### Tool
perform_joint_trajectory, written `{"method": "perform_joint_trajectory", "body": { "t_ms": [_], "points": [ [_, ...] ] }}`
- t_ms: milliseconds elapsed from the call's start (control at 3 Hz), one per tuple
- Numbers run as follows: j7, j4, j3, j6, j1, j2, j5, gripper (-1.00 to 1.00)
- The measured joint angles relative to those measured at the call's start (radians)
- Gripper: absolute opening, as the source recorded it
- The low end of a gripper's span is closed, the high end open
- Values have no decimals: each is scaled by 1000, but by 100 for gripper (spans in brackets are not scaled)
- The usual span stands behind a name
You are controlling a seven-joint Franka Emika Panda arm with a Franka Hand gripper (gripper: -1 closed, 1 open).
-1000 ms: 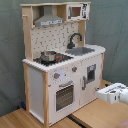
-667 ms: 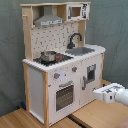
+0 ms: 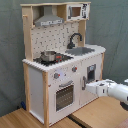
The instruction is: Play with the kitchen
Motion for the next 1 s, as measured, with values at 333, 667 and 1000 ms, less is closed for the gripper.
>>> {"method": "perform_joint_trajectory", "body": {
  "t_ms": [333,667,1000],
  "points": [
    [-2,23,-81,34,-40,-2,-31,100],
    [-28,49,-167,48,-76,-2,-42,100],
    [-40,60,-212,101,-148,-2,-42,100]
  ]
}}
